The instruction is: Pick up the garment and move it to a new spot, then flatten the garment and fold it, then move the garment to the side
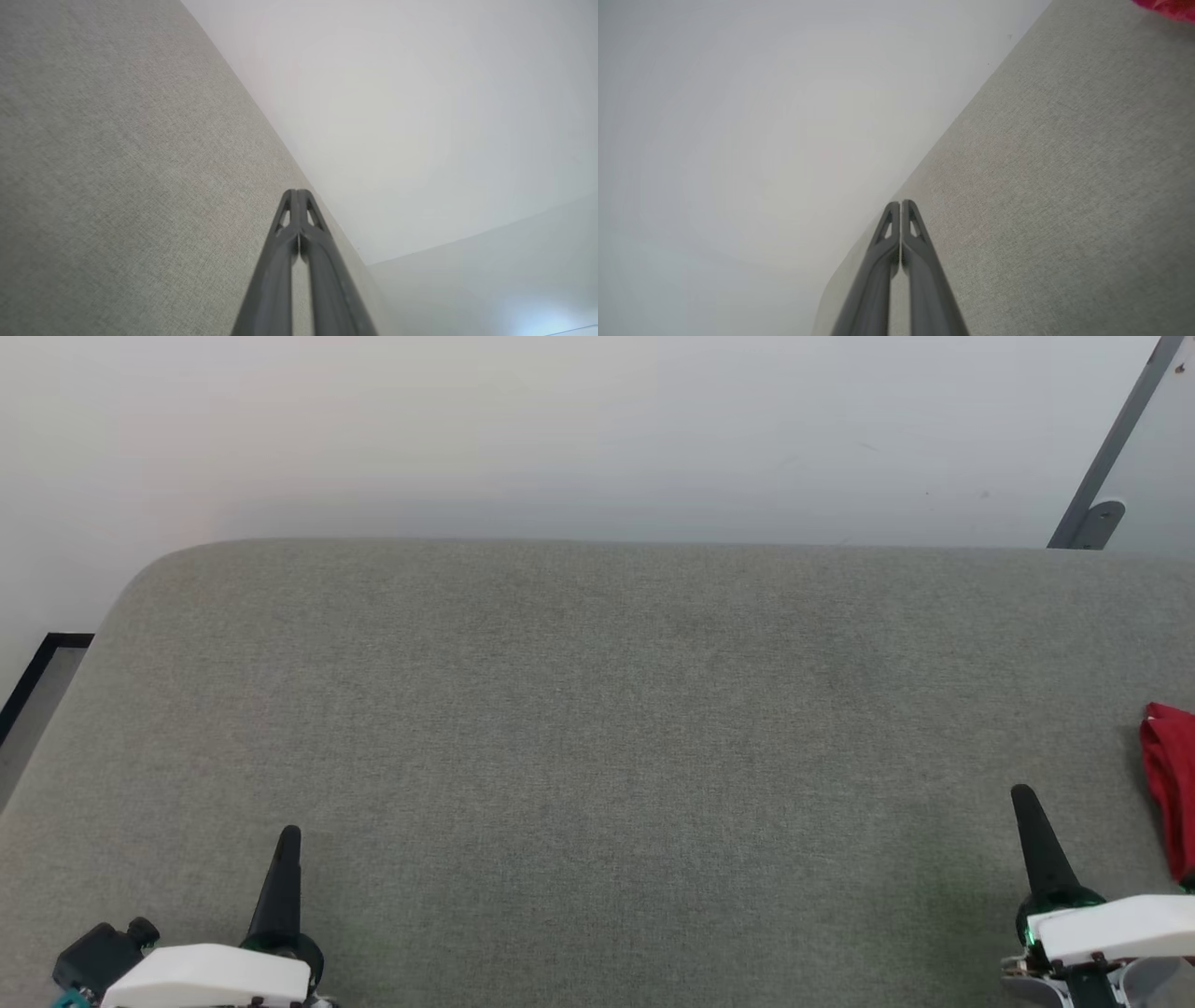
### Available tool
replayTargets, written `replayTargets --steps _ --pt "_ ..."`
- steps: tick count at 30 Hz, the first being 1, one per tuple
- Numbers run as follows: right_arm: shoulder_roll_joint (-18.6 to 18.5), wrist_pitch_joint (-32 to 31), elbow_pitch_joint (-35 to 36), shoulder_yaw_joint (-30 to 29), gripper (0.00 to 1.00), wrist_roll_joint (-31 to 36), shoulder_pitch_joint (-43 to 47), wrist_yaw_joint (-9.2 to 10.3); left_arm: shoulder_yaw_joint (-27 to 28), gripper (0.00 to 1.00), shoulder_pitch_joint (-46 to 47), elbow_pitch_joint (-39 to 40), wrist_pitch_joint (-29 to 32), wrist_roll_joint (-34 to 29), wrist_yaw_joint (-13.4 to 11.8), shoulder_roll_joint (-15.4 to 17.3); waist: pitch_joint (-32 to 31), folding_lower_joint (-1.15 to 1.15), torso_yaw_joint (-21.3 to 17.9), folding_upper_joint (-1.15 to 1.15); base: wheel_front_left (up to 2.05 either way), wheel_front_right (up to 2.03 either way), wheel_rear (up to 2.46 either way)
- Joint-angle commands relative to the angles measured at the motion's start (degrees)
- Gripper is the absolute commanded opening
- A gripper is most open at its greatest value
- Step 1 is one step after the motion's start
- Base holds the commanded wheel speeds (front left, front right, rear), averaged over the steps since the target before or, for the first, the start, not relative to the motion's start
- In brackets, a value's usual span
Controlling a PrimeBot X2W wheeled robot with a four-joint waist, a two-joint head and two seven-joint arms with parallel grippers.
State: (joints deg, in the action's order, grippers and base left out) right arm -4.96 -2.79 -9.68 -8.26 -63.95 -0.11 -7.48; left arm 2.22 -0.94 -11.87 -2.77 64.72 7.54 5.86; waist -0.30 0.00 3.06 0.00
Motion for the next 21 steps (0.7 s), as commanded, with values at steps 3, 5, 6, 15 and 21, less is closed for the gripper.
replayTargets --steps 3,5,6,15,21 --pt "0.09 -0.5 0.04 0.05 0.0 -2.43 -1.4 -0.02 0.51 0.0 1.74 0.31 0.76 2.59 -0.05 0.12 0.02 0.0 -0.14 0.0 0.0 0.0 0.0" --pt "0.16 -0.65 -0.15 0.11 0.0 -3.53 -1.69 -0.02 0.61 0.0 1.99 0.19 1.01 3.55 -0.05 0.02 0.04 0.0 -0.24 0.0 0.0 0.0 0.0" --pt "0.21 -0.69 -0.25 0.15 0.0 -4.06 -1.84 -0.02 0.66 0.0 2.16 0.16 1.22 4.12 -0.05 -0.02 0.04 0.0 -0.28 0.0 0.0 0.0 0.0" --pt "0.55 -1.27 -0.94 0.44 0.0 -8.62 -2.66 -0.02 1.14 0.0 3.14 -0.28 2.56 8.8 -0.06 -0.45 0.11 0.0 -0.7 0.0 0.0 0.0 0.0" --pt "0.78 -1.72 -1.45 0.65 0.0 -11.52 -3.29 -0.02 1.45 0.0 3.81 -0.55 3.37 11.61 -0.06 -0.71 0.15 0.0 -0.99 0.0 0.0 0.0 0.0"
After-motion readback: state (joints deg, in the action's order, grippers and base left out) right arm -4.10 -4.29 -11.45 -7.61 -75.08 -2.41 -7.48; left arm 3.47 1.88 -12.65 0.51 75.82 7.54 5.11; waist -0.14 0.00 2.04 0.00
